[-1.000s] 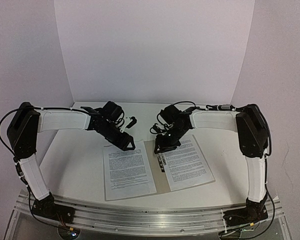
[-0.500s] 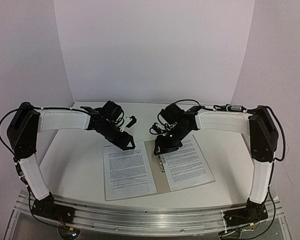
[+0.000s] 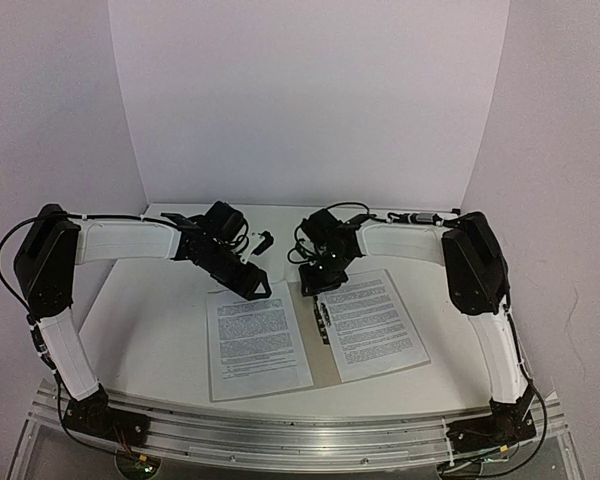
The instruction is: Put the files into the folder
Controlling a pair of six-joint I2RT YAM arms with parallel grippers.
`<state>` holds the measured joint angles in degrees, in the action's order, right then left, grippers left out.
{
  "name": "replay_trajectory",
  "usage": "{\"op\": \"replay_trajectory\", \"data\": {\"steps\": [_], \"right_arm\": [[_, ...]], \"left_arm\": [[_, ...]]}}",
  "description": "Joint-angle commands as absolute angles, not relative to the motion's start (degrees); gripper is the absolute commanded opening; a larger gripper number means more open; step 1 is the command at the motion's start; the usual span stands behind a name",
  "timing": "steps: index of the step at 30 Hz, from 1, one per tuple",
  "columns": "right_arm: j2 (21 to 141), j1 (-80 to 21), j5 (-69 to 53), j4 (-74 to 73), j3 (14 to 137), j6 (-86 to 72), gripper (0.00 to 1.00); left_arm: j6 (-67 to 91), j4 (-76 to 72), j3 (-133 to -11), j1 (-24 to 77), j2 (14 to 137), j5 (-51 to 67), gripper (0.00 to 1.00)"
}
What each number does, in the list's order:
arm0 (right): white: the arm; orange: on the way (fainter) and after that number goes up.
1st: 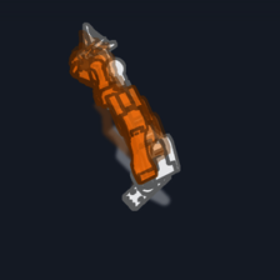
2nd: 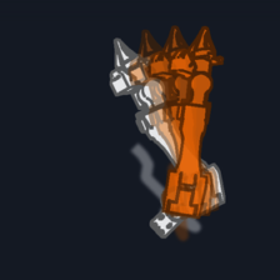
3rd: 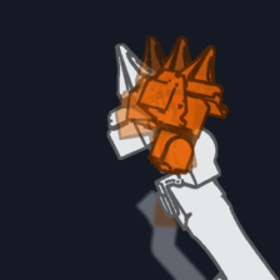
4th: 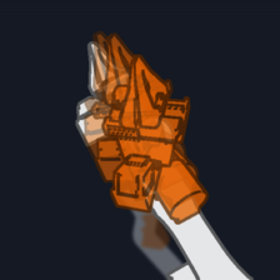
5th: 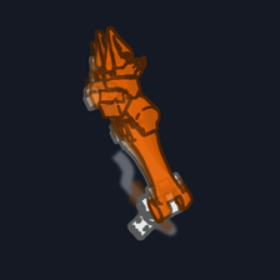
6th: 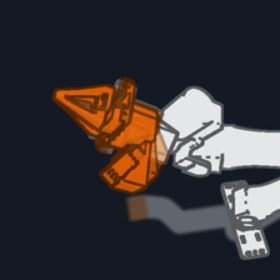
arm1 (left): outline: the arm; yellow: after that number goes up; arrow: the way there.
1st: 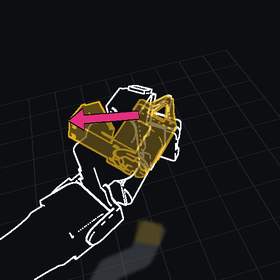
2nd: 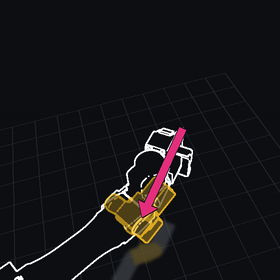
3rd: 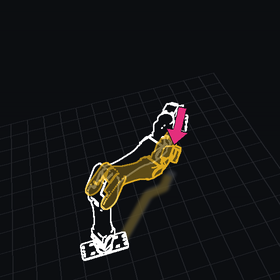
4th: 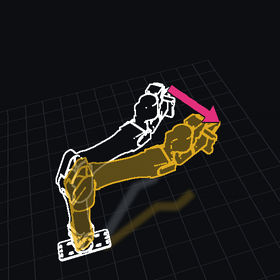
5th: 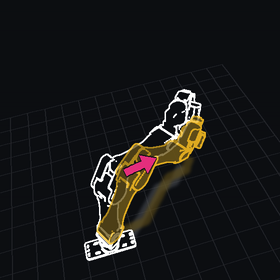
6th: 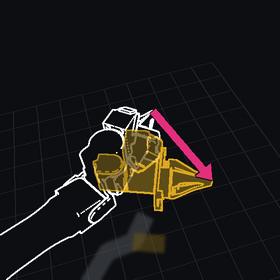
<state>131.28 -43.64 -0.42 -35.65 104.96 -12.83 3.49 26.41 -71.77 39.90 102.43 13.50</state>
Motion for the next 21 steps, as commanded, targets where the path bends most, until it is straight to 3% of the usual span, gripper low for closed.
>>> {"op": "replay_trajectory", "data": {"steps": [1,21], "right_arm": [[132.5,-43.7,1.9,-36.1,108.8,-10.8,0.3],[129.9,-43.8,-0.7,-40.6,106.1,-9.3,0.16]], "left_arm": [[4.3,24.5,-71.4,39.6,100.8,14.0,0.67],[4.0,24.7,-72.1,39.6,101.7,13.5,0.67]]}}
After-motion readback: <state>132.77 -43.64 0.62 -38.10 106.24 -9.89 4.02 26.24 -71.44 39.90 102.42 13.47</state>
